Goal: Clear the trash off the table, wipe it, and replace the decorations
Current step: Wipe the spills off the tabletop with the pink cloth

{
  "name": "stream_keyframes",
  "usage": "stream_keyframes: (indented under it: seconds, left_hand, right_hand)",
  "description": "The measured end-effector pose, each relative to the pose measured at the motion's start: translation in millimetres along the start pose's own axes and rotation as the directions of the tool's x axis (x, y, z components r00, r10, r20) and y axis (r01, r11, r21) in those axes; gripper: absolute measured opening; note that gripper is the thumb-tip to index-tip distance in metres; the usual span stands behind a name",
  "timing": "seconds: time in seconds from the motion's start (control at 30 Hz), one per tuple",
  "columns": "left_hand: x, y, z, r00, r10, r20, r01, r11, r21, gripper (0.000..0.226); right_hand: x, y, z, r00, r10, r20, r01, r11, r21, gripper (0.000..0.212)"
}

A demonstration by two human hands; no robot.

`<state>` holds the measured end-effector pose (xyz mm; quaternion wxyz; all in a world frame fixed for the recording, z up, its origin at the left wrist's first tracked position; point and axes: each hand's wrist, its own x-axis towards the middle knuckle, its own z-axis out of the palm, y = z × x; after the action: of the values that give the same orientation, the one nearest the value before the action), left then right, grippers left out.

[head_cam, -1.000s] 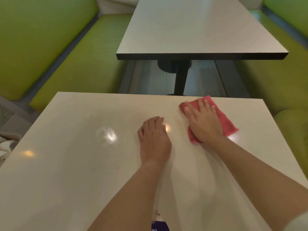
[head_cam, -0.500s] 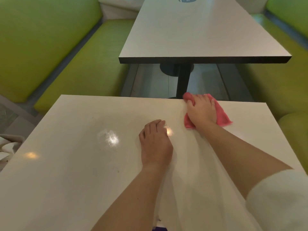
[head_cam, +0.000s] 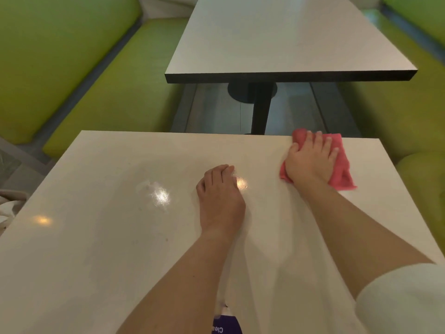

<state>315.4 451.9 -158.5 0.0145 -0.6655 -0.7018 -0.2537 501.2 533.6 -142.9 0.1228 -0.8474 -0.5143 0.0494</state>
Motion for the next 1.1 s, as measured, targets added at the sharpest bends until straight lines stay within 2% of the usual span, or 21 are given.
stream_keyframes:
  seconds: [0.03, 0.07, 0.13, 0.2, 0.27, 0.37, 0.43, 0.47, 0.5, 0.53, 0.63, 0.7, 0.77, 0.87, 0.93, 1.0, 1.1]
  left_hand:
    - [0, 0, 0, 1.0, 0.001, 0.004, -0.001, 1.0, 0.001, 0.043]
    - [0, -1, 0, 1.0, 0.0, 0.007, 0.0, 1.0, 0.001, 0.044]
    - [0, -1, -2, 1.0, 0.0, 0.008, 0.0, 1.0, 0.002, 0.045]
    - [0, -1, -2, 1.0, -0.005, 0.02, 0.005, 1.0, -0.007, 0.046]
    - [-1, -2, -3, 0.999, -0.005, 0.032, 0.005, 1.0, -0.007, 0.044]
    - [-1, -1, -3, 0.999, -0.004, 0.048, 0.004, 1.0, -0.009, 0.04]
    - [-1, 0, -2, 0.999, -0.007, 0.05, 0.007, 1.0, -0.009, 0.041]
    - [-1, 0, -2, 0.999, -0.006, 0.052, 0.006, 1.0, -0.009, 0.041]
    - [-2, 0, -2, 0.999, -0.004, 0.054, 0.004, 1.0, -0.008, 0.041]
    - [-2, 0, -2, 0.998, -0.002, 0.056, 0.002, 1.0, -0.007, 0.04]
    - [0, -1, -1, 0.998, -0.014, 0.056, 0.014, 1.0, -0.009, 0.042]
    - [0, 0, -2, 0.999, -0.012, 0.053, 0.012, 1.0, -0.006, 0.041]
    - [-1, -2, -1, 0.999, -0.008, 0.043, 0.008, 1.0, -0.005, 0.041]
    - [-1, -2, -2, 0.999, 0.011, 0.037, -0.011, 1.0, -0.007, 0.041]
    - [-1, -2, -2, 0.999, 0.012, 0.044, -0.012, 1.0, -0.001, 0.042]
    - [-1, -1, -3, 0.999, 0.012, 0.053, -0.012, 1.0, -0.002, 0.045]
    - [-1, -1, -3, 0.998, 0.004, 0.062, -0.005, 1.0, 0.004, 0.046]
  right_hand:
    - [-14, -10, 0, 0.999, -0.052, 0.003, 0.052, 0.998, 0.025, 0.058]
    - [-31, -18, 1, 0.986, -0.169, 0.01, 0.168, 0.984, 0.051, 0.057]
    - [-67, -20, 1, 0.898, -0.433, 0.072, 0.427, 0.9, 0.09, 0.055]
    - [-83, -2, -8, 0.84, -0.533, 0.106, 0.526, 0.846, 0.085, 0.053]
    - [-73, 29, -16, 0.877, -0.476, 0.06, 0.475, 0.879, 0.028, 0.052]
    - [-42, 70, -27, 0.977, -0.214, -0.005, 0.213, 0.977, -0.019, 0.05]
    - [-38, 70, -27, 0.998, -0.052, -0.017, 0.052, 0.998, -0.032, 0.053]
    - [-43, 61, -26, 1.0, -0.026, -0.011, 0.025, 0.999, -0.037, 0.054]
    - [-52, 50, -25, 0.998, -0.059, 0.003, 0.059, 0.998, -0.031, 0.054]
    - [-64, 38, -23, 0.988, -0.152, 0.025, 0.153, 0.988, -0.013, 0.054]
    - [-104, 21, -18, 0.864, -0.491, 0.114, 0.486, 0.871, 0.069, 0.052]
    - [-105, 27, -23, 0.806, -0.571, 0.155, 0.558, 0.821, 0.12, 0.051]
    - [-82, 37, -22, 0.849, -0.515, 0.121, 0.505, 0.857, 0.1, 0.05]
    - [-48, 46, -25, 0.977, -0.211, 0.027, 0.211, 0.977, -0.008, 0.052]
    - [-47, 38, -22, 0.995, -0.087, 0.04, 0.089, 0.995, -0.04, 0.055]
    - [-63, 25, -21, 0.987, -0.141, 0.081, 0.143, 0.99, -0.019, 0.057]
    - [-99, 10, -19, 0.909, -0.391, 0.147, 0.382, 0.92, 0.083, 0.064]
